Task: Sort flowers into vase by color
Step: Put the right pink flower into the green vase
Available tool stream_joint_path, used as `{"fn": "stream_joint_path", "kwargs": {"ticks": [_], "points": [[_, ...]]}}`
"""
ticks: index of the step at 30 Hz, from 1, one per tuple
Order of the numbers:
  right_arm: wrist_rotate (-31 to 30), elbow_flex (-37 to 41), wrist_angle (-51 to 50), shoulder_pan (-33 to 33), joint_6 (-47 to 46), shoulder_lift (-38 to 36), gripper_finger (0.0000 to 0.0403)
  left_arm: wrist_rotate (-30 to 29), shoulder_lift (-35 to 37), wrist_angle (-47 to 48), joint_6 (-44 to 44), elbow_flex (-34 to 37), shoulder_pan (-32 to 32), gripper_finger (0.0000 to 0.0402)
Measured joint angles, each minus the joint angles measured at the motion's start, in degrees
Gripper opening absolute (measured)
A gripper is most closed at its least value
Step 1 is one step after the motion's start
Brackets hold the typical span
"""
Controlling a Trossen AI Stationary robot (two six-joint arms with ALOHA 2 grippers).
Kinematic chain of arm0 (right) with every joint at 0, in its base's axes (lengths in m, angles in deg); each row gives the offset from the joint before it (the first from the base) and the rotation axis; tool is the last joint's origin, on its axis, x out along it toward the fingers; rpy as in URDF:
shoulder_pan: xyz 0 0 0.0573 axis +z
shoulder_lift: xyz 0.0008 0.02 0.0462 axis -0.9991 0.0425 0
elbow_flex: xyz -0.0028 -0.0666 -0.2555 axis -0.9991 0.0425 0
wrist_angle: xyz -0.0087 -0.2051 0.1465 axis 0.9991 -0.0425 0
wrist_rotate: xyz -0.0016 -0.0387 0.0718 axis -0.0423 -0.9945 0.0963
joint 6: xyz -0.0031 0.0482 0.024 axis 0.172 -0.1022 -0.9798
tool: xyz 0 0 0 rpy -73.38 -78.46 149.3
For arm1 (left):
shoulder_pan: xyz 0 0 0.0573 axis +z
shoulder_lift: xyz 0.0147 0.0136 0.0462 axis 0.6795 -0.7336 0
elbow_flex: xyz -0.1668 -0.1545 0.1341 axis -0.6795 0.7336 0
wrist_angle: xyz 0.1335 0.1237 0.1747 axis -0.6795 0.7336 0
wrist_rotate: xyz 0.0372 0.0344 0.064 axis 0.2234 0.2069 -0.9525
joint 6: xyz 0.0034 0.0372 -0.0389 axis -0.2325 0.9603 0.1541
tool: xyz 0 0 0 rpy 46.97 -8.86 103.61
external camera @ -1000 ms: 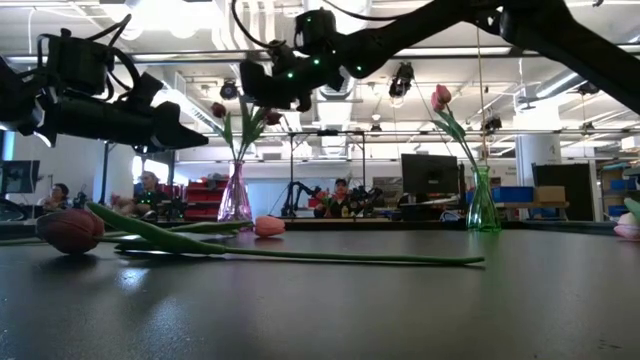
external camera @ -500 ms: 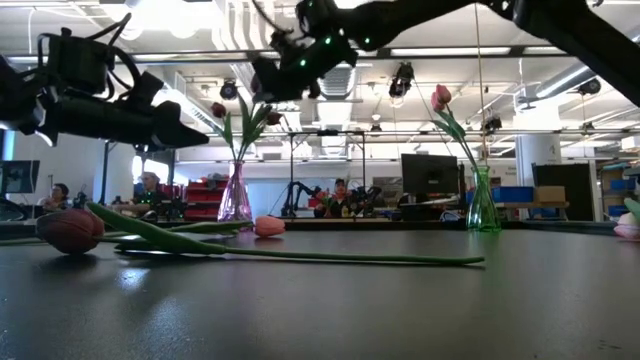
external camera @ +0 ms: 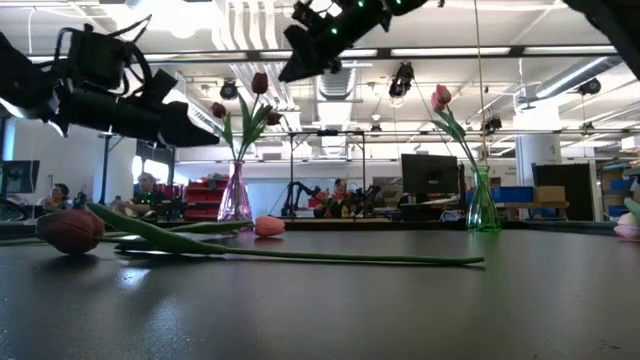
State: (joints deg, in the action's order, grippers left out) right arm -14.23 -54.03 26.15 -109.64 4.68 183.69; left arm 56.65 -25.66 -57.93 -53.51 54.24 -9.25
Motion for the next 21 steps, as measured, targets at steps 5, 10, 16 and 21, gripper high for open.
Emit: {"fn": "stream_joint_path", "kwargs": {"ticks": [5, 10, 16, 21], "points": [[1.2, 14.1, 7.5, 0.6, -2.2, -5.1, 0.0029, 6.8, 0.1, 9.9, 1.1, -3.6, 0.0, 0.0037], [1.1, 28.3, 15.6, 2.4, -5.6, -11.0, 0.0013, 11.5, 0.1, 31.6, 2.5, -10.7, -0.5, 0.0037], [1.1, 40.9, 18.8, 5.4, -9.9, -18.6, 0.0012, 11.4, -1.4, 50.2, 1.7, -18.5, -3.0, 0.0037], [-1.2, 49.7, 10.9, 8.0, -20.7, -27.3, 0.0012, 11.1, -2.7, 52.3, -0.5, -20.3, -5.2, 0.0037]]}}
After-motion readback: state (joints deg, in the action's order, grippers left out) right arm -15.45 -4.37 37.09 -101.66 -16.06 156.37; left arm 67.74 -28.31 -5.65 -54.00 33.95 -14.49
